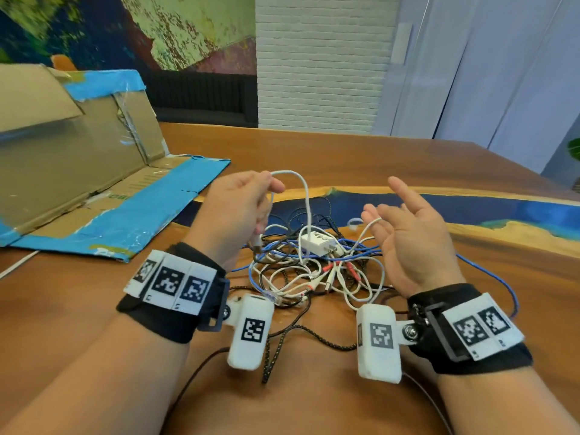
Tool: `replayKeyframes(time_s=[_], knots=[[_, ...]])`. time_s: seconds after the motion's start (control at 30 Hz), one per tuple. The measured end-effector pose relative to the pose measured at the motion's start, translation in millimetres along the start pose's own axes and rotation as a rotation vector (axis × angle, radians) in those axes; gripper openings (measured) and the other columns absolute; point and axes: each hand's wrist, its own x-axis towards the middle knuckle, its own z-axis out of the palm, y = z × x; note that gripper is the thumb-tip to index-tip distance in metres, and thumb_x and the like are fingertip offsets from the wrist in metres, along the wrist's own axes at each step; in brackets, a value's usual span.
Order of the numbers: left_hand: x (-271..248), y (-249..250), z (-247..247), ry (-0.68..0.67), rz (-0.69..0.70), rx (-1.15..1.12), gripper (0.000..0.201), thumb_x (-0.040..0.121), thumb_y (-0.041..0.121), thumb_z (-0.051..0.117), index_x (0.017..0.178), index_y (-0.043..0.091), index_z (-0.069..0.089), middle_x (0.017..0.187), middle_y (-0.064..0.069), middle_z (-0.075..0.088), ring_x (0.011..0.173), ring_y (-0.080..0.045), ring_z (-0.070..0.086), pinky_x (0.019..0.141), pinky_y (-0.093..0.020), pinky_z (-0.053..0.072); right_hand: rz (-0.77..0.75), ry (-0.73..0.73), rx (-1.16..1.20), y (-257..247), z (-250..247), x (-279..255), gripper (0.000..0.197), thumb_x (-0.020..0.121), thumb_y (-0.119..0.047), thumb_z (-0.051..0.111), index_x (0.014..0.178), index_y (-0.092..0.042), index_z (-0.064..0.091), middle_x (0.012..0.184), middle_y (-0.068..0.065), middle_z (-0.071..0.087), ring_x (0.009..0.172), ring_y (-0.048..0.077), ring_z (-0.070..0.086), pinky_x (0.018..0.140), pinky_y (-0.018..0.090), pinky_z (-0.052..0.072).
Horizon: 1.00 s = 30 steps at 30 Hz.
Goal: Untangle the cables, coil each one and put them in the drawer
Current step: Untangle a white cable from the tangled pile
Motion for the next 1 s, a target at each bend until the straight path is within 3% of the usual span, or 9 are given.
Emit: replayKeyframes(time_s=[0.07,0.2,0.27,0.33,0.43,0.53,0.73,0.87,1.0], knots=[[-2.8,-0.1,3.8,-0.057,0.002,-0.011,0.034,0.108,0.022,0.044,0.089,0.008,0.068,0.053,-0.002,0.046,0.048,-0.018,0.050,0.047,-0.029,0.044,-0.089,0.012,-0.166,0.5,-1.0,0.4,0.048,0.101,-0.002,0.055,0.137,-0.034,0.061,0.162,0.006,0.032,0.141,0.018,0.047,0.119,0.042,0.038],[-7.1,0.8,8.5,-0.158,0.017,-0.026,0.035,0.108,0.020,0.043,0.089,0.006,0.069,0.055,-0.004,0.051,0.053,-0.022,0.061,0.050,-0.032,0.047,-0.263,-0.058,-0.402,-1.9,6.7,-7.8,0.045,0.101,-0.007,0.056,0.124,-0.044,0.068,0.169,-0.005,0.018,0.151,-0.003,0.021,0.119,0.030,0.029],[-9.5,1.2,10.1,-0.175,0.026,-0.017,0.035,0.108,0.021,0.044,0.092,0.005,0.069,0.054,-0.003,0.049,0.051,-0.020,0.057,0.051,-0.034,0.044,-0.246,-0.160,-0.411,-1.2,10.4,-11.6,0.045,0.102,-0.008,0.055,0.125,-0.044,0.069,0.169,-0.008,0.020,0.149,-0.007,0.021,0.118,0.026,0.030],[-9.5,0.5,10.0,-0.162,0.032,-0.003,0.035,0.108,0.023,0.044,0.094,0.005,0.071,0.054,-0.002,0.046,0.048,-0.018,0.049,0.050,-0.034,0.041,-0.169,-0.283,-0.516,0.9,12.9,-13.4,0.048,0.103,-0.011,0.054,0.125,-0.051,0.067,0.168,-0.010,0.022,0.150,-0.002,0.023,0.120,0.036,0.031],[-6.9,-1.5,8.9,-0.114,0.023,0.029,0.035,0.108,0.027,0.045,0.097,0.010,0.073,0.055,0.000,0.040,0.048,-0.017,0.034,0.048,-0.032,0.032,-0.001,-0.316,-0.523,3.1,11.4,-10.9,0.054,0.103,-0.007,0.046,0.132,-0.049,0.062,0.168,-0.007,0.023,0.129,0.014,0.061,0.105,0.045,0.053],[-3.6,-2.2,7.4,-0.042,0.015,0.033,0.035,0.109,0.028,0.044,0.099,0.012,0.073,0.056,0.001,0.035,0.051,-0.015,0.027,0.049,-0.032,0.024,0.051,-0.244,-0.501,-2.8,8.7,-11.8,0.063,0.098,0.010,0.031,0.133,-0.032,0.062,0.157,-0.002,0.038,0.096,0.015,0.076,0.079,0.041,0.064],[-0.8,-2.6,3.1,-0.001,0.013,0.046,0.035,0.109,0.029,0.043,0.100,0.012,0.072,0.056,0.003,0.036,0.051,-0.012,0.028,0.047,-0.027,0.026,-0.072,-0.216,-0.754,-9.1,3.6,-13.4,0.053,0.090,0.006,0.047,0.112,-0.037,0.070,0.106,-0.017,0.063,0.084,0.033,0.073,0.067,0.055,0.062],[-1.6,-1.8,2.7,-0.027,0.004,0.075,0.035,0.109,0.027,0.042,0.098,0.012,0.072,0.053,0.004,0.039,0.050,-0.012,0.030,0.047,-0.027,0.028,-0.135,-0.198,-0.949,-12.1,-0.2,-14.4,0.045,0.089,0.004,0.049,0.100,-0.035,0.070,0.103,-0.011,0.070,0.058,0.011,0.070,0.055,0.029,0.055],[-4.4,-2.5,5.1,-0.127,-0.031,0.125,0.036,0.109,0.025,0.043,0.094,0.009,0.071,0.052,0.002,0.043,0.047,-0.013,0.032,0.045,-0.026,0.029,-0.187,-0.219,-0.859,-10.1,-4.0,-12.2,0.017,0.091,-0.011,0.071,0.094,-0.027,0.076,0.090,-0.008,0.078,0.069,0.003,0.070,0.061,0.019,0.049]])
